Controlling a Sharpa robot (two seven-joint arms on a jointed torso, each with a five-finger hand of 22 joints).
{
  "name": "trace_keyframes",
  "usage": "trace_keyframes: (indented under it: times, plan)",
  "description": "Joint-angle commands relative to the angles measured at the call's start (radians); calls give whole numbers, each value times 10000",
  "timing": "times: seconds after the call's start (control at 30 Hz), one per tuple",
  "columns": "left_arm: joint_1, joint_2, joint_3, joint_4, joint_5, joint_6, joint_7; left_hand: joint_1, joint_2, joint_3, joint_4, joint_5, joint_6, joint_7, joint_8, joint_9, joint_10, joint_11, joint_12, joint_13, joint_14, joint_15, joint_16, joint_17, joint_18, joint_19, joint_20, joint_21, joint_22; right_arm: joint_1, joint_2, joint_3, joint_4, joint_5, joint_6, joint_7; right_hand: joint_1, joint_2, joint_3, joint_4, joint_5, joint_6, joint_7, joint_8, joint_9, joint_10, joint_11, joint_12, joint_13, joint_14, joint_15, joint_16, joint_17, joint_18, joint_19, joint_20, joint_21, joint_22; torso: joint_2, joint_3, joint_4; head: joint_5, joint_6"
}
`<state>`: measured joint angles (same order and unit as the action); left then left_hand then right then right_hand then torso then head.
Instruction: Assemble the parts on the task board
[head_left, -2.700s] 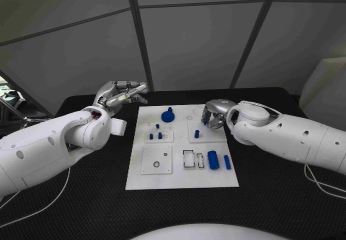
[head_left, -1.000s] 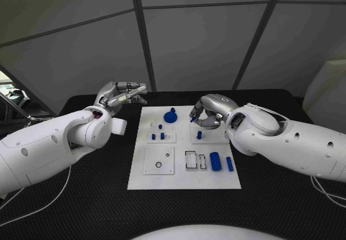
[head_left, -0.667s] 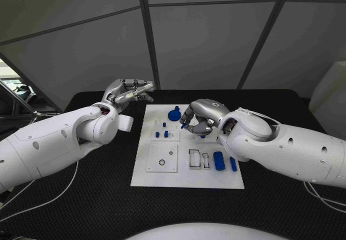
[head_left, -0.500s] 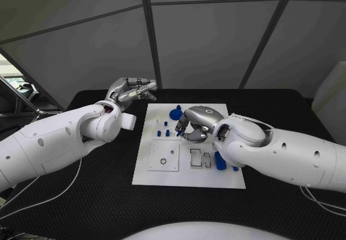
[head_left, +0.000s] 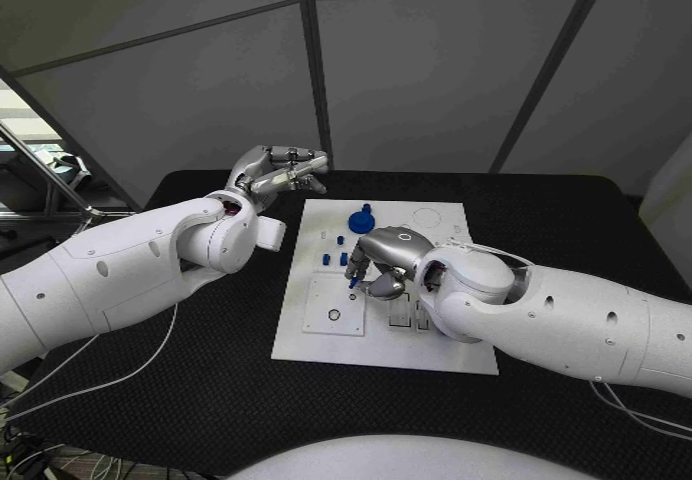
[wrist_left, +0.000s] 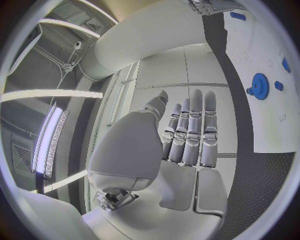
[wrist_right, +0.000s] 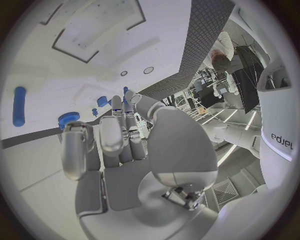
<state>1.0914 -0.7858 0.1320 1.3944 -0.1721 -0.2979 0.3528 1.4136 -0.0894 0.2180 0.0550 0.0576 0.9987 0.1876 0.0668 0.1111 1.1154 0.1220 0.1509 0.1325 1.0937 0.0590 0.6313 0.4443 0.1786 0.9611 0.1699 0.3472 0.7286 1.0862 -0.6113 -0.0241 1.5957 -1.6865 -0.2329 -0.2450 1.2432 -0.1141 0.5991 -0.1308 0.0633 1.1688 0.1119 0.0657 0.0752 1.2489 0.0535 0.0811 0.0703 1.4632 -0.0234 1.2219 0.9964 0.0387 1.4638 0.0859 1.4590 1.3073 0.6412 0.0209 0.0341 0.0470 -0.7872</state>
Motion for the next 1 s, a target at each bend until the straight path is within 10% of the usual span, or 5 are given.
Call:
trace_keyframes:
  times: [0.03, 1.0]
  plan:
    - [17, 10, 9, 2, 37, 128, 28, 105, 1, 0, -32, -50, -85, -7, -1, 13, -56, 26, 4, 9, 7, -1, -49, -13, 30, 61, -14, -62, -13, -31, 48, -4, -24, -318, 315, -70, -63, 11, 18, 61, -41, 72, 21, 24, 8, 66, 9, -31, -8, 124, -72, 60, 17, -25, 377, -79, 8, 1305, -1, 0, -2, 64, -64]
    - [19, 2, 9, -5, 37, 153, 5, 95, 7, -1, -32, -51, -88, -4, -2, 17, -58, 29, 1, 9, 3, 3, -56, -18, 27, 62, -13, -68, -19, -175, 216, -11, -278, -533, 725, -263, -147, -1, -33, 136, -81, 105, 11, 31, 16, 84, 10, -51, -5, 124, -72, 64, 2, -22, 371, -80, -4, 1294, -1, -6, -4, 189, -183]
